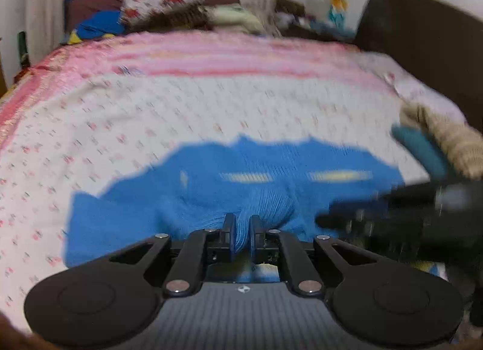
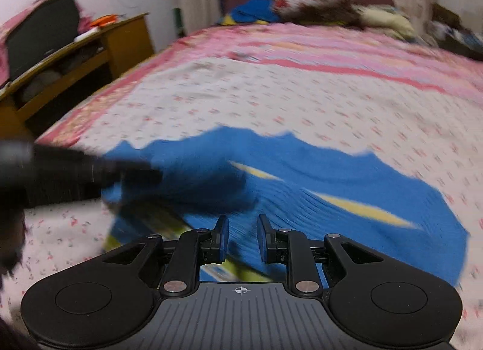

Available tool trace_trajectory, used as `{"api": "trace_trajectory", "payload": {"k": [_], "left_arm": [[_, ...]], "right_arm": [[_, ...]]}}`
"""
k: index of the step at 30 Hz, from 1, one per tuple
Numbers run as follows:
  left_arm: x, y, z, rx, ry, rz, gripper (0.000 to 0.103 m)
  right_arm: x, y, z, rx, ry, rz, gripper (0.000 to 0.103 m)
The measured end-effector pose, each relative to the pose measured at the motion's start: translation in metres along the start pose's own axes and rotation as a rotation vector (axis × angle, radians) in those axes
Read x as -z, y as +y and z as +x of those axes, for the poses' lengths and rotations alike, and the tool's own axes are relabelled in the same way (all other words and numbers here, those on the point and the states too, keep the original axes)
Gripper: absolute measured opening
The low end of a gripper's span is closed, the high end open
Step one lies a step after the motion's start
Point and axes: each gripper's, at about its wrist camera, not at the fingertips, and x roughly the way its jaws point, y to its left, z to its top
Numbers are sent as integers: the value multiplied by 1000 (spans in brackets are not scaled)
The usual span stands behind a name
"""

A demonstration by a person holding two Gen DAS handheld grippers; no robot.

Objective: Fold small clothes
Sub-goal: 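Carry the sleeve across the sweater body and release it with the left gripper, then grasp the side edge of the sweater with the right gripper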

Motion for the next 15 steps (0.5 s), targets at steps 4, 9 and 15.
{"api": "trace_trajectory", "payload": {"k": [4,9,15], "left_arm": [[11,-11,0,-18,7,25,18],[22,-5,-2,-32,29,42,21],[35,-9,0,-17,36,47,21]], "right_arm": [[2,-19,-4,-25,4,98,22],[0,-21,3,-95,16,165,31],[0,-17,10,-165,60,256,33]]}}
